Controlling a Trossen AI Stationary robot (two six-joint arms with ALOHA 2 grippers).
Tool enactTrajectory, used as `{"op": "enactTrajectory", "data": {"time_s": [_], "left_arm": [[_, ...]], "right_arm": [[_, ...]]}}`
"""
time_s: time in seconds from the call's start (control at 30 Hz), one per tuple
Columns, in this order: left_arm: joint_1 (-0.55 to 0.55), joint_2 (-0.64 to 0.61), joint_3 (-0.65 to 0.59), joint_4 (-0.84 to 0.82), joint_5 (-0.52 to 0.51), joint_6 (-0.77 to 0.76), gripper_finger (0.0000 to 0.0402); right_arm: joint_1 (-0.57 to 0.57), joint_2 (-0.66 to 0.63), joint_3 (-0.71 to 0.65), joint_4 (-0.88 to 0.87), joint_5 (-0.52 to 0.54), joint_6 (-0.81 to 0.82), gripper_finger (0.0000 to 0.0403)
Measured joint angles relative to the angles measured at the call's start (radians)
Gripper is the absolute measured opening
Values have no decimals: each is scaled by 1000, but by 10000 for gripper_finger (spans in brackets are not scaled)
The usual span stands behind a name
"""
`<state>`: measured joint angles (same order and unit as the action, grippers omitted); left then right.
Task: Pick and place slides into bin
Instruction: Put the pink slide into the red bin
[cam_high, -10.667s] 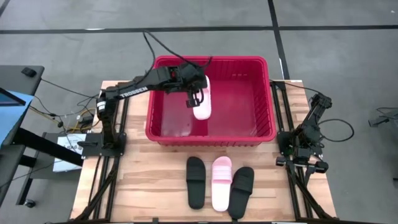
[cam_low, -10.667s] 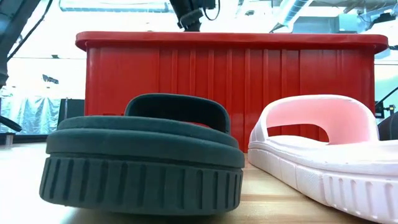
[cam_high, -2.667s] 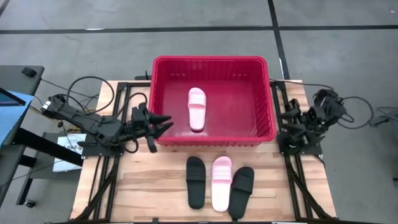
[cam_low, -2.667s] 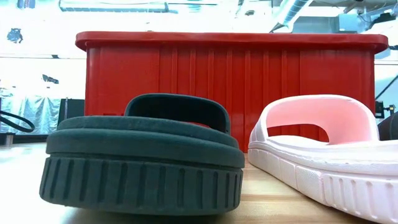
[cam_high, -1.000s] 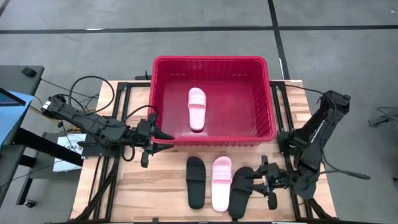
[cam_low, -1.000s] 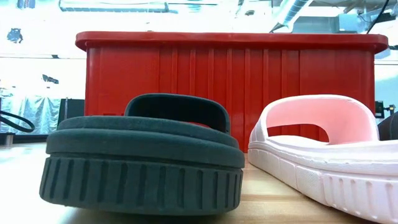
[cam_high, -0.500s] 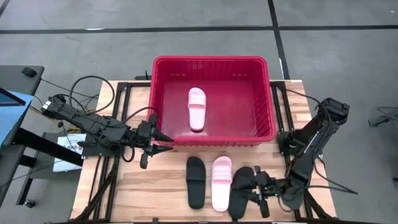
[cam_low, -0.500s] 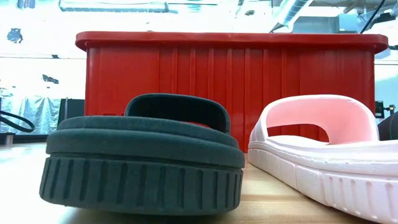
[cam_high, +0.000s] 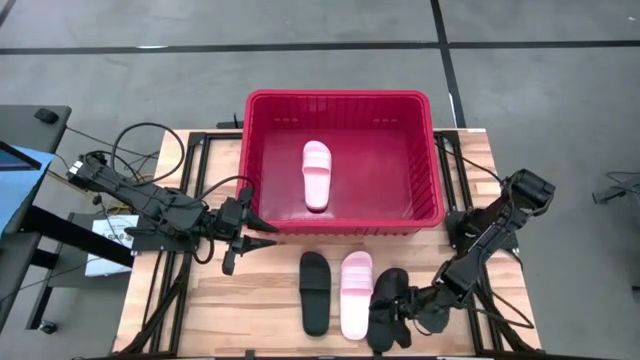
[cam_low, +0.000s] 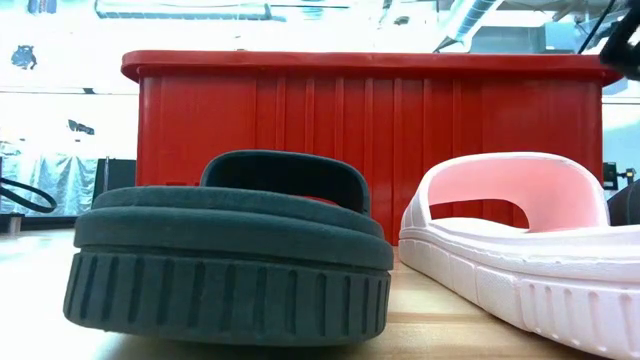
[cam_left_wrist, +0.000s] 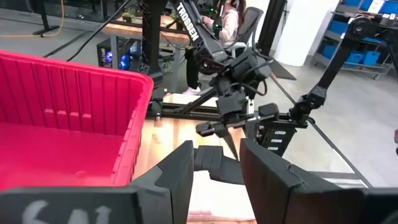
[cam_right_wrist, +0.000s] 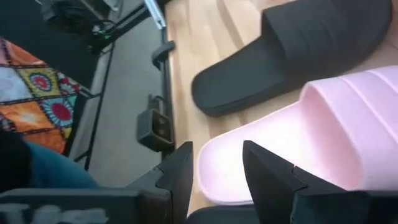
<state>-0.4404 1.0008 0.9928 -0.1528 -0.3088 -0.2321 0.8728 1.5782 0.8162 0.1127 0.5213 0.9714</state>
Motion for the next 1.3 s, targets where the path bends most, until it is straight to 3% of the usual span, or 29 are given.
{"op": "enactTrajectory", "data": {"time_s": [0.53, 1.3], "left_arm": [[0, 0, 0, 0, 0, 0, 122], [0, 0, 0, -18, 1, -23, 122]], "right_arm": [[-70, 65, 0, -119, -53, 6, 129], [-130, -35, 0, -340, -103, -36, 125]]}}
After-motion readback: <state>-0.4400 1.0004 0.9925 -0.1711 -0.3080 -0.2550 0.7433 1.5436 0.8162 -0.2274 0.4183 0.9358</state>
